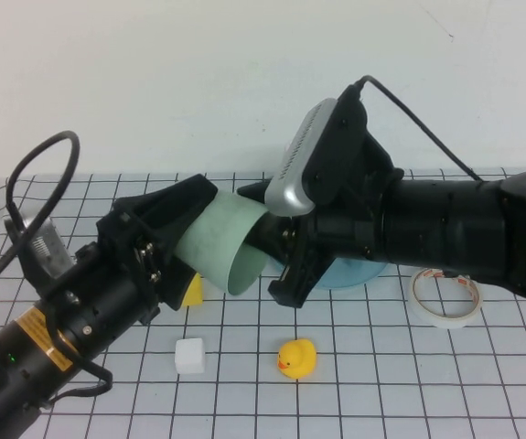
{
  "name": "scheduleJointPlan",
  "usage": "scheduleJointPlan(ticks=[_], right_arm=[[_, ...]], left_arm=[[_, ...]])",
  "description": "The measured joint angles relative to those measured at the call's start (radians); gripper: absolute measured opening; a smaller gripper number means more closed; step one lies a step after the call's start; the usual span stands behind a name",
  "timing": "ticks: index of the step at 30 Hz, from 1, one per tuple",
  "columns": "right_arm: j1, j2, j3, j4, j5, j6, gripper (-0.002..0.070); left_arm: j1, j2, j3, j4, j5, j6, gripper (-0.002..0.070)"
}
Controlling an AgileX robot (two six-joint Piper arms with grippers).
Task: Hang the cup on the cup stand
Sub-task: Adjust the cup with two arms
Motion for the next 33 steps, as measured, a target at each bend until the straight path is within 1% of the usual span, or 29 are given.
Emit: scheduleJointPlan(ticks=[1,3,4,7,10,16,19,23,31,33], right_arm=[[0.000,-0.008,0.000,0.000,0.002,0.002,0.0339],[0.000,-0.025,0.000,-0.006,0.002,0.006,0.0436],[0.000,-0.038,0.000,-0.008,-0.001,0.011,0.0469],[0.000,-0.082,0.002,-0.026,-0.008,0.062,0.0509],[0.000,-0.130,0.002,-0.120,-0.014,0.196,0.0519],[0.000,-0.220,0.020,-0.461,-0.004,0.558,0.0526],[-0.002,-0.263,0.062,-0.570,0.017,0.684,0.0528],[0.000,-0.314,0.127,-0.622,0.045,0.727,0.0528],[0.000,-0.494,0.187,-0.649,0.097,0.761,0.0527],[0.000,-0.532,0.195,-0.651,0.140,0.771,0.0512]], left_arm=[[0.000,0.000,0.000,0.000,-0.004,0.013,0.0585],[0.000,-0.002,-0.002,0.000,-0.016,0.042,0.0585],[0.000,-0.002,-0.007,0.000,-0.021,0.053,0.0585],[0.000,-0.004,-0.036,0.005,-0.041,0.082,0.0585],[0.000,-0.008,-0.085,0.044,-0.053,0.121,0.0585],[0.000,-0.010,-0.207,0.182,-0.038,0.178,0.0585],[0.000,-0.006,-0.260,0.233,-0.025,0.185,0.0583],[0.000,-0.004,-0.320,0.266,-0.025,0.206,0.0581],[0.000,-0.002,-0.374,0.342,-0.023,0.271,0.0581],[0.000,-0.002,-0.386,0.354,-0.022,0.292,0.0581]])
